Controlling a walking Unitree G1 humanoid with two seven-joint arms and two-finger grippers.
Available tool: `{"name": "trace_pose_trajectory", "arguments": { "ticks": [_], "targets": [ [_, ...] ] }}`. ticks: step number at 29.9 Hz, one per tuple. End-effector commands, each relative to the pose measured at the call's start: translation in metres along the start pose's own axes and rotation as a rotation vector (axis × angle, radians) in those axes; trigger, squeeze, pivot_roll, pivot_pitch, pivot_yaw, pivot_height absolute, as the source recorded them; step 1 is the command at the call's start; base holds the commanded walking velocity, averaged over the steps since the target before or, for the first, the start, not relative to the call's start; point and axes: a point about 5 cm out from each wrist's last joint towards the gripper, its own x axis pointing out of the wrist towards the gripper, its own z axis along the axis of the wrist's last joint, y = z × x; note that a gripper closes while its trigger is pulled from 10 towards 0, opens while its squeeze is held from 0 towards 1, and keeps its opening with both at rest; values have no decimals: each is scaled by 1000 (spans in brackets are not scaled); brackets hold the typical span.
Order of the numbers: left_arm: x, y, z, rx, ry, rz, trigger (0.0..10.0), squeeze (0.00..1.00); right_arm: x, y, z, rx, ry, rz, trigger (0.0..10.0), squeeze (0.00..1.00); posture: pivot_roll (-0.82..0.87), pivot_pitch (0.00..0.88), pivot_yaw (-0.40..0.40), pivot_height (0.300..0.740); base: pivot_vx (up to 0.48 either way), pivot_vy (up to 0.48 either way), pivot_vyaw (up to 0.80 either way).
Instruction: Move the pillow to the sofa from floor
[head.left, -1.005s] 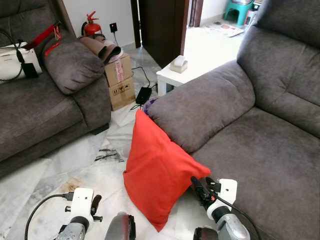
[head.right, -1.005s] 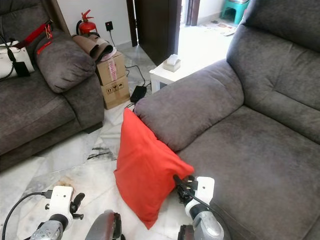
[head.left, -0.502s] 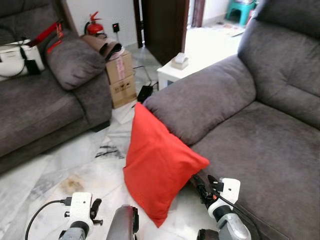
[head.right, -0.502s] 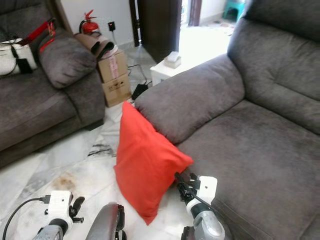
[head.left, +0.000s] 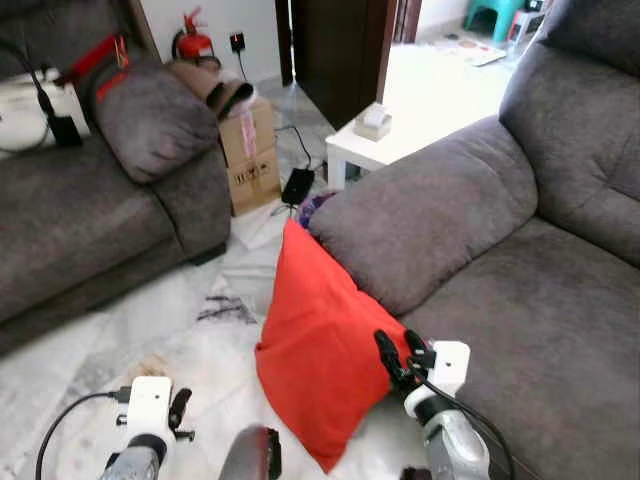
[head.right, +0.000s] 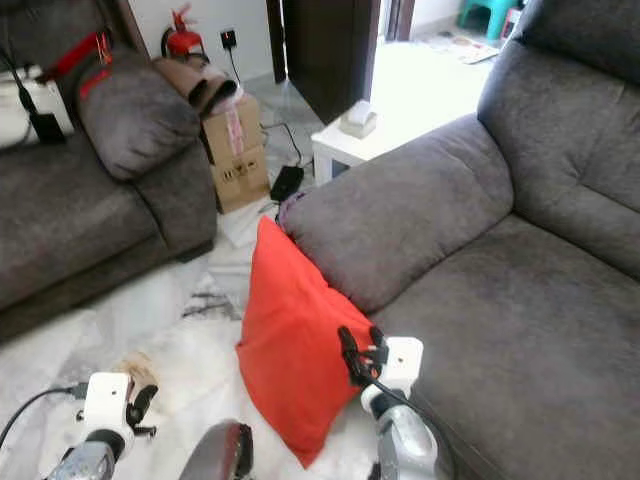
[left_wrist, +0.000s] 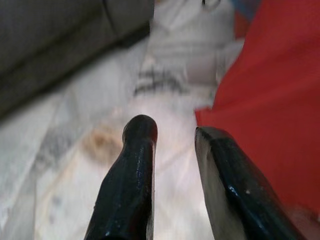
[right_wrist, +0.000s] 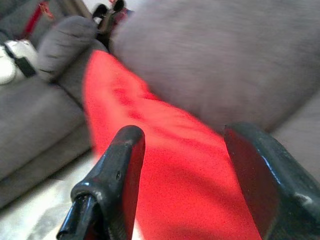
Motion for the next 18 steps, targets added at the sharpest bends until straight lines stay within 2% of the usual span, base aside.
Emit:
{"name": "trace_pose_trajectory", "arguments": {
  "ticks": [1,6,7,8,9,10,13,14,15,17,18],
  "targets": [
    [-7,-4,-14,-9,52,-14,10000,0,-8,-10,-6,-16,28,-47,10000,0,-7,163,58,596,0,0,0],
    [-8,-6,-15,-8,50,-19,10000,0,-6,-21,4,-61,0,-110,10000,0,-2,163,57,596,0,0,0],
    [-8,-6,-14,-9,48,-21,10000,0,-5,-30,13,-70,-33,-173,10000,161,-2,164,57,596,0,0,0],
    [-8,-6,-15,-9,49,-22,10000,0,-5,-33,16,-96,-45,-190,10000,808,-2,164,57,596,0,0,0],
    [-8,-6,-15,-9,49,-22,10000,0,-5,-33,16,-96,-45,-190,10000,808,-2,164,57,596,0,0,0],
    [-8,-6,-15,-10,50,-23,10000,0,-3,-33,19,-123,-51,-163,10000,1000,-5,162,58,596,0,0,0],
    [-9,-7,-16,-10,55,-29,10000,0,-1,-30,21,-147,-31,-67,10000,1000,-3,162,59,596,0,0,0],
    [-9,-7,-16,-5,64,-39,10000,0,0,-27,21,-179,0,19,10000,1000,-3,162,59,596,0,0,0],
    [-8,-7,-17,-3,67,-43,10000,0,1,-26,21,-189,10,45,10000,1000,-3,162,59,596,0,0,0],
    [-8,-7,-17,-2,65,-40,10000,0,-2,-31,21,-239,39,96,10000,1000,-2,158,57,596,0,0,0],
    [-8,-7,-16,0,63,-39,10000,0,-5,-37,23,-299,72,137,10000,1000,-4,157,58,596,0,0,0]
  ]
}}
